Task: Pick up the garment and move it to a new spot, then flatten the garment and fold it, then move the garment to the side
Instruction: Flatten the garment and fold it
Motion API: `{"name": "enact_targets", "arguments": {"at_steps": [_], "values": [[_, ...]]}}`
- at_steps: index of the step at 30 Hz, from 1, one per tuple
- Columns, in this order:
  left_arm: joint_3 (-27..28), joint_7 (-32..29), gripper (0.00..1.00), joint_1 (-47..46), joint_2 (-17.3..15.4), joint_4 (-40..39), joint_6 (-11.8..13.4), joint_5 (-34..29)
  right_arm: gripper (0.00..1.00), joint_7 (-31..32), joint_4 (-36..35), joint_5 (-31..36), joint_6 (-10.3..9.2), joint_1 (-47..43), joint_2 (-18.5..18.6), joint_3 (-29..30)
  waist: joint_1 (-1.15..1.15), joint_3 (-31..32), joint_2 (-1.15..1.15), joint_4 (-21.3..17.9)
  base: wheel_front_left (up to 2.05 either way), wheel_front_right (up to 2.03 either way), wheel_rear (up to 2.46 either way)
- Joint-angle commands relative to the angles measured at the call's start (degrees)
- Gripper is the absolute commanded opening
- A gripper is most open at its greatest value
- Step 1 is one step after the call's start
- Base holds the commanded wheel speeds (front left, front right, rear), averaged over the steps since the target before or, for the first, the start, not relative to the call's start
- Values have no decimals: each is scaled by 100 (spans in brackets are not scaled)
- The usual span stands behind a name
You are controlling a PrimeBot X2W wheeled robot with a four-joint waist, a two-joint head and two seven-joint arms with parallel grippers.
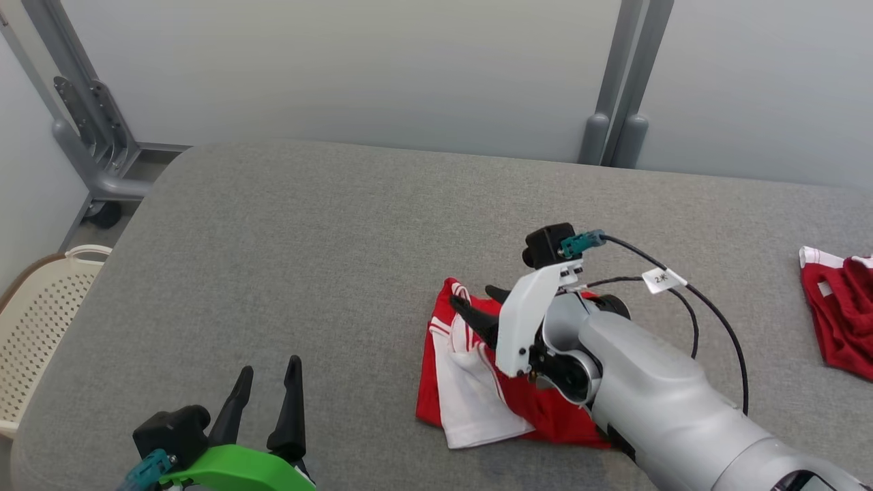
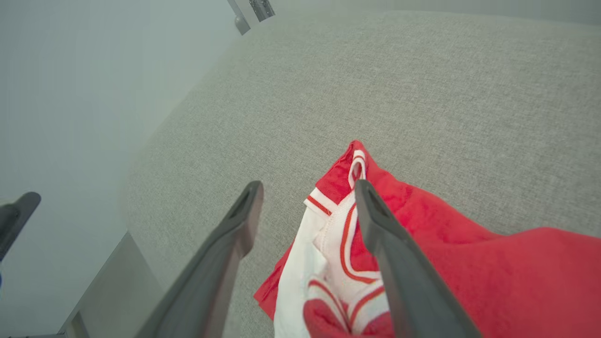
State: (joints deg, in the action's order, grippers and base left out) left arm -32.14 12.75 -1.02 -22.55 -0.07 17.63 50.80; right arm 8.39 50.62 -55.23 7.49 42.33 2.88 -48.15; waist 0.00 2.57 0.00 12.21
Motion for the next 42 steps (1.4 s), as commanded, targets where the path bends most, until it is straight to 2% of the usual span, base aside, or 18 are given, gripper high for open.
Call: {"name": "enact_targets", "arguments": {"at_steps": [1, 6, 13, 16, 23, 28, 34, 36, 37, 38, 42], "values": [[-2, 18, 100, -91, -8, 0, -7, -41, 100, -82, -23, -146, -2, 130, 6, -26, 0, -7, 0, -36, 0, 0, 0], [9, 39, 100, -73, -46, -38, 46, -64, 100, -441, 162, -363, -1, 505, 10, -91, 0, -43, 0, -151, 0, 0, 0], [39, 59, 100, 15, -76, -105, 109, -93, 100, -967, 886, -281, -1, 807, 6, 94, 0, -100, 0, -351, 0, 0, 0], [59, 64, 100, 50, -87, -132, 117, -86, 100, -1097, 1002, -251, -2, 741, 153, 144, 0, -124, 0, -451, 0, 0, 0], [80, 83, 100, 93, -97, -176, 142, -86, 100, -1324, 696, -385, -1, 321, 612, 193, 0, -174, 0, -689, 0, 0, 0], [65, 64, 100, 63, -120, -202, 160, -115, 100, -1450, 371, -375, -1, 12, 804, 129, 0, -225, 0, -804, 0, 0, 0], [31, 32, 100, -53, -116, -233, 138, -143, 100, -1833, 63, -103, -1, -154, 851, -40, 0, -313, 0, -753, 0, 0, 0], [23, 29, 100, -86, -98, -243, 139, -157, 96, -1982, 50, 22, -1, -191, 805, -74, 0, -353, 0, -673, 0, 0, 0], [19, 27, 100, -105, -95, -246, 141, -169, 77, -2046, 58, 83, -1, -216, 766, -80, 0, -377, 0, -621, 0, 0, 0], [21, 30, 100, -127, -93, -254, 145, -174, 49, -2099, 77, 130, -1, -242, 728, -77, 0, -400, 0, -565, 0, 0, 0], [19, 30, 100, -172, -109, -292, 159, -212, 1, -2261, 203, 323, -2, -305, 567, -36, 0, -497, 0, -288, 0, 0, 0]]}}
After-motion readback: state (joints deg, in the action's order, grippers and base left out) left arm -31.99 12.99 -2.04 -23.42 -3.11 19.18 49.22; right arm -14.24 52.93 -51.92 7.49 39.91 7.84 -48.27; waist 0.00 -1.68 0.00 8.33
